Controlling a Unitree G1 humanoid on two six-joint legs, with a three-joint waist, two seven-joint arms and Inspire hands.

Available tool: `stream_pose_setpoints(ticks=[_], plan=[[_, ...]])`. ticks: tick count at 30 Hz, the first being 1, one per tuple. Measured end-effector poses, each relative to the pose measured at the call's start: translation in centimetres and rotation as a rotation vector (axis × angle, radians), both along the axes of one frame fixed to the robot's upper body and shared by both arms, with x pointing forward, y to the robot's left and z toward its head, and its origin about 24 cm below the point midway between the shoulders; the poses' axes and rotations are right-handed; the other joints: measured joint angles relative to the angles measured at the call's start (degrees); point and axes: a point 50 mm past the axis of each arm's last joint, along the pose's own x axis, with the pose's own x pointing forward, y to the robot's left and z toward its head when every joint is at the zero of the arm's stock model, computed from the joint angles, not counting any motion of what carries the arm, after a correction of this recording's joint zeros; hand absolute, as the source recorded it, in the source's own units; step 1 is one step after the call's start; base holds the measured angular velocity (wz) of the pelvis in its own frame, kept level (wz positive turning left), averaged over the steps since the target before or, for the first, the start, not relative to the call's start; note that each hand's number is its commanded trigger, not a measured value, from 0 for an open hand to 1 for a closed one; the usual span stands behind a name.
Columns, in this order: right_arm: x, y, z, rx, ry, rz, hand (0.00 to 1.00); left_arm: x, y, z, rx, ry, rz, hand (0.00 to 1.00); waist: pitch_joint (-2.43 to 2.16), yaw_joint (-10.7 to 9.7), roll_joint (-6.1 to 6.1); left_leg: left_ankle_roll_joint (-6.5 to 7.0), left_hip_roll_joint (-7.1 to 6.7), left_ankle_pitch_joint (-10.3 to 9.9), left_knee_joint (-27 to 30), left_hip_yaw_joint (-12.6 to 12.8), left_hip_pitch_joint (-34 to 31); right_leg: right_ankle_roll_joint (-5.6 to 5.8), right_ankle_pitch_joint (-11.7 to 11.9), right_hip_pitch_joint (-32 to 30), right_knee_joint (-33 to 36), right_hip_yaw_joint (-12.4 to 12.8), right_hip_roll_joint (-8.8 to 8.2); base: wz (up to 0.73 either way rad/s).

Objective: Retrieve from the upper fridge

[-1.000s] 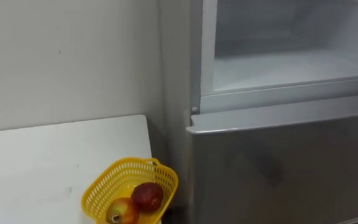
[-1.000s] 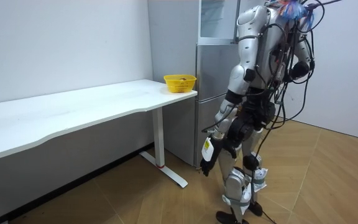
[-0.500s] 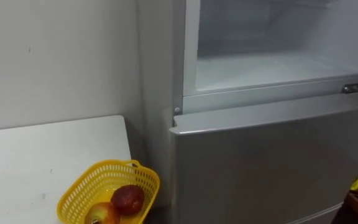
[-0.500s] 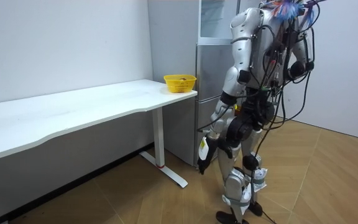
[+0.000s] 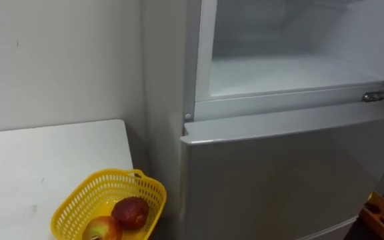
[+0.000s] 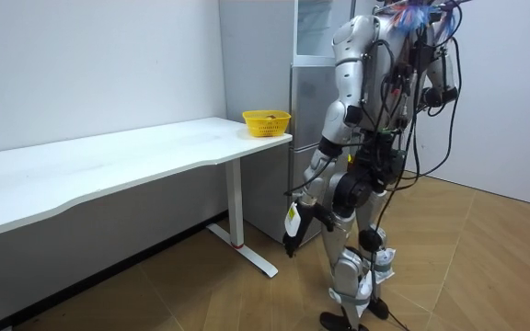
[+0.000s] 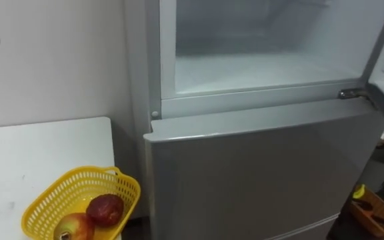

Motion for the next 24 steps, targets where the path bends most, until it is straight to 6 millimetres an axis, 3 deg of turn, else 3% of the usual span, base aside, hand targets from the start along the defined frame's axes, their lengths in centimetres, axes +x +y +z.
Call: stream_pose_setpoints(ticks=[6, 14, 24], plan=[[-0.3, -1.0, 2.6, -0.132, -0.017, -0.091, 0.00, 0.1, 0.5, 0.2, 0.013, -0.016, 0.035, 0.00, -0.02, -0.27, -0.38, 0.00, 0.03, 0.00, -0.16, 0.01, 0.19, 0.01, 0.01, -0.17, 0.02, -0.33, 0.02, 0.00], [0.7, -0.9, 8.4, -0.290, -0.192, -0.075, 0.00, 0.1, 0.8, 0.3, 0.053, -0.037, 0.046, 0.00, -0.01, -0.09, -0.35, 0.01, -0.17, 0.00, -0.23, 0.10, 0.44, 0.02, 0.00, -0.05, -0.10, -0.12, 0.00, 0.00], [0.7, -0.5, 9.3, -0.365, -0.172, -0.090, 0.00, -0.3, 1.0, 0.3, 0.049, -0.040, 0.083, 0.00, 0.16, 0.54, -0.15, -0.03, -0.41, 0.04, -0.45, 0.12, 0.37, 0.05, -0.94, -1.11, 1.81, -0.03, -0.22, 0.00]])
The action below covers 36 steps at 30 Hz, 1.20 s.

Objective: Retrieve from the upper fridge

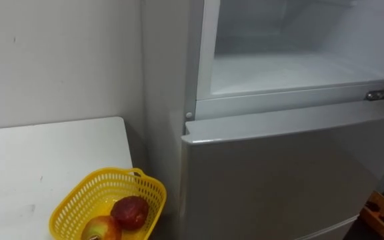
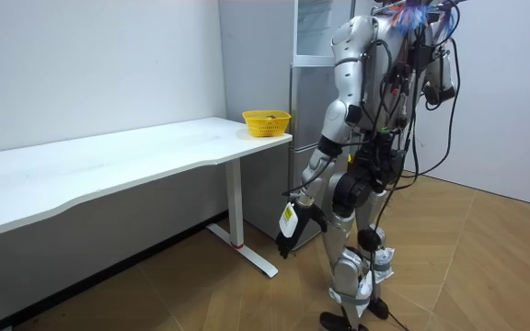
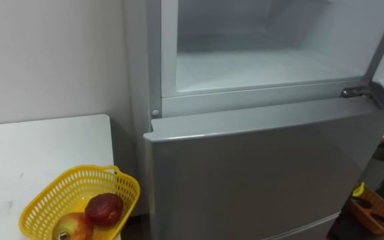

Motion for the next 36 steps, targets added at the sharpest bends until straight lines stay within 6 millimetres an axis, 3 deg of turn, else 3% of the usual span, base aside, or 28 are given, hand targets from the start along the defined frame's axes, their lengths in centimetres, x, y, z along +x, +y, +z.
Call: stream_pose_setpoints(ticks=[13, 18, 21, 24, 30, 36], plan=[[0.7, 1.1, 0.4, -0.061, 0.025, 0.026, 0.00, -0.6, -0.6, -0.3, -0.017, 0.004, 0.038, 0.00, 0.16, 1.48, -0.27, -0.11, -0.14, 0.08, 0.14, -0.01, 0.00, -0.05, -0.58, -0.36, 0.41, 0.02, -0.16, 0.00], [1.5, 2.1, 0.6, -0.201, 0.106, 0.085, 0.00, -0.4, -0.9, -0.5, -0.035, 0.004, 0.032, 0.00, 0.21, 1.65, -0.32, -0.10, 0.00, 0.07, 0.85, -0.05, -0.28, -0.10, -0.57, -0.28, 0.39, -0.32, -0.29, 0.00], [1.9, 2.6, 1.0, -0.299, 0.152, 0.120, 0.00, 0.4, -0.7, -0.4, -0.037, 0.001, -0.005, 0.00, 0.64, 2.09, -0.97, -0.18, 0.35, 0.12, 1.04, -0.05, -0.11, -0.42, -0.22, 0.10, 0.04, -0.22, 0.00, -0.01], [2.5, 3.5, 2.0, -0.375, 0.140, 0.188, 0.00, 0.9, -0.8, -0.5, -0.033, 0.003, -0.041, 0.00, 0.78, 2.90, -1.10, -0.30, 1.11, 0.17, 0.92, -0.03, 0.06, -0.68, 0.29, 0.58, -0.87, -0.47, 0.06, -0.04], [3.9, 5.2, 2.5, -0.465, 0.143, 0.394, 0.00, -0.1, -0.6, -0.6, -0.031, 0.052, -0.043, 0.00, 0.48, 4.11, -0.84, -0.35, 1.12, 0.20, 0.70, -0.14, 0.21, -0.76, 0.57, 1.07, -0.92, -0.86, 0.17, 0.01], [5.1, 6.5, 3.1, -0.536, 0.132, 0.540, 0.00, -0.4, -0.6, -0.6, -0.037, 0.064, -0.040, 0.00, 0.48, 5.31, -0.86, -0.39, 1.04, 0.21, 0.92, -1.79, 0.09, -0.78, 0.59, 2.56, -1.88, -2.74, -0.05, 0.17]])
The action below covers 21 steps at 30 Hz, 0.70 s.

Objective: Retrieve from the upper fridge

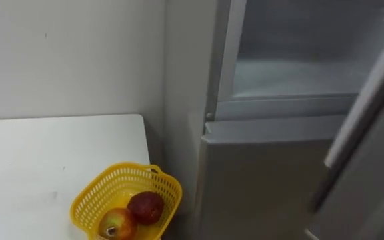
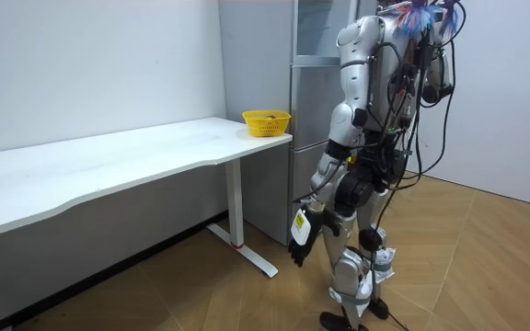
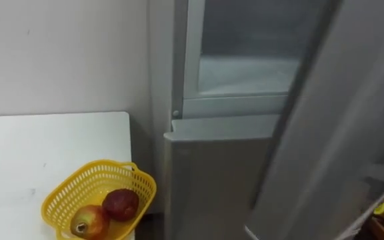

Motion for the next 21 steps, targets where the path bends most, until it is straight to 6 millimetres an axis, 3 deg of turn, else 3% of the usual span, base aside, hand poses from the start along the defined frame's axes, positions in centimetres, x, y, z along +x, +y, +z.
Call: stream_pose_setpoints(ticks=[7, 13, 21], plan=[[0.9, 1.4, 0.9, -0.061, -0.014, 0.136, 0.00, 0.0, -0.1, -0.1, 0.002, 0.018, -0.008, 0.00, -0.02, 1.97, 0.34, -0.05, -0.13, 0.00, 0.06, -1.62, -0.14, 0.05, 0.05, 1.11, -1.10, -1.60, -0.09, 0.14], [1.4, 2.4, 0.7, -0.106, 0.016, 0.186, 0.00, -0.5, -0.3, -0.1, -0.015, 0.040, 0.006, 0.00, -0.55, 3.84, 1.12, -0.06, -0.20, 0.00, -0.03, -2.05, -0.25, 0.07, 0.06, 1.32, -0.90, -2.23, -0.14, 0.03], [1.8, 3.1, 0.5, -0.134, 0.045, 0.194, 0.00, -1.1, -0.5, -0.2, -0.018, 0.069, -0.005, 0.00, -0.40, 4.02, 1.24, -0.06, -0.33, -0.02, 0.15, -2.96, -0.20, 0.08, 0.04, 2.16, -1.04, -2.86, -0.63, 0.06]])
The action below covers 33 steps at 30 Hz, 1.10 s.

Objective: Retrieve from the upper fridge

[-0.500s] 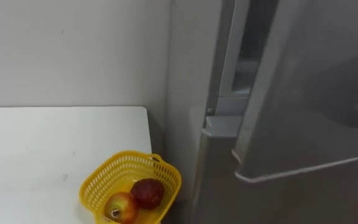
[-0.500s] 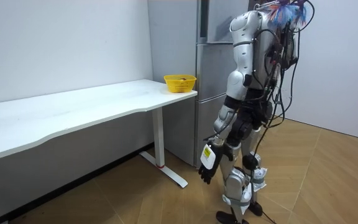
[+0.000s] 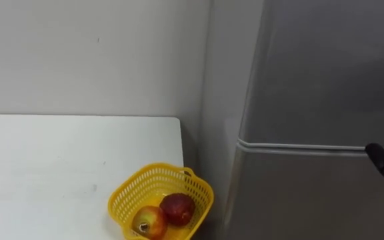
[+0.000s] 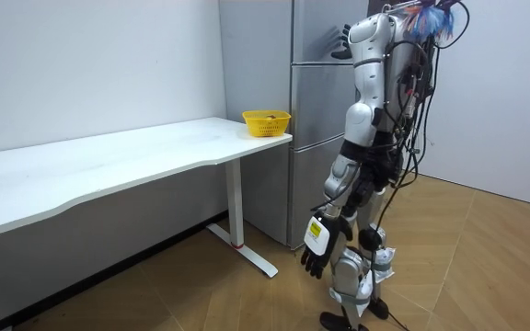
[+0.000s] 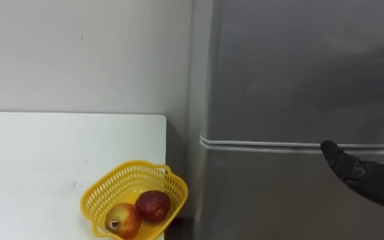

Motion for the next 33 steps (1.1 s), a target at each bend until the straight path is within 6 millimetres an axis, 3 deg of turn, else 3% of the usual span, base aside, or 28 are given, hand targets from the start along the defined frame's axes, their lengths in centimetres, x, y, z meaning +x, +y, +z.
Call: stream_pose_setpoints(ticks=[13, 21, 27, 29, 33], plan=[[-0.1, -0.6, 0.0, 0.040, -0.021, -0.058, 0.00, 0.2, 0.1, 0.0, 0.004, -0.007, -0.002, 0.00, 0.08, -0.84, -0.32, 0.08, -0.09, -0.01, 0.84, -0.15, -0.18, 0.12, 0.05, 0.06, -0.94, -0.82, -0.11, 0.01], [-0.3, -3.5, -3.6, 0.203, 0.060, -0.288, 0.00, 1.0, 0.1, 0.1, 0.028, -0.041, -0.005, 0.00, -0.14, -1.79, 0.80, 0.11, -0.35, -0.01, 0.92, -1.38, -1.02, 0.23, 0.18, 0.03, -0.91, -1.06, -0.16, 0.05], [-1.9, -6.5, -8.2, 0.429, 0.171, -0.521, 0.00, 0.6, 0.0, 0.1, 0.051, -0.029, 0.004, 0.00, -0.51, -2.58, 2.04, 0.11, -0.50, 0.00, 0.96, -1.85, -0.92, 0.25, 0.17, 0.69, -1.23, -1.64, -0.25, 0.05], [-3.5, -7.5, -12.1, 0.542, 0.299, -0.619, 0.00, 0.6, 0.1, 0.2, 0.064, -0.030, 0.005, 0.00, -0.34, -3.00, 1.11, 0.11, -0.64, 0.01, 0.86, -2.28, -0.10, 0.33, 0.11, 2.13, -1.97, -2.31, -0.28, 0.18], [-6.5, -7.4, -18.7, 0.697, 0.538, -0.752, 0.00, 1.1, -0.2, 0.2, 0.065, -0.046, 0.006, 0.00, -0.37, -2.26, 1.44, 0.12, -0.56, -0.01, 0.94, -1.91, -0.07, 0.34, 0.09, 2.04, -1.97, -1.85, -0.25, -0.05]])
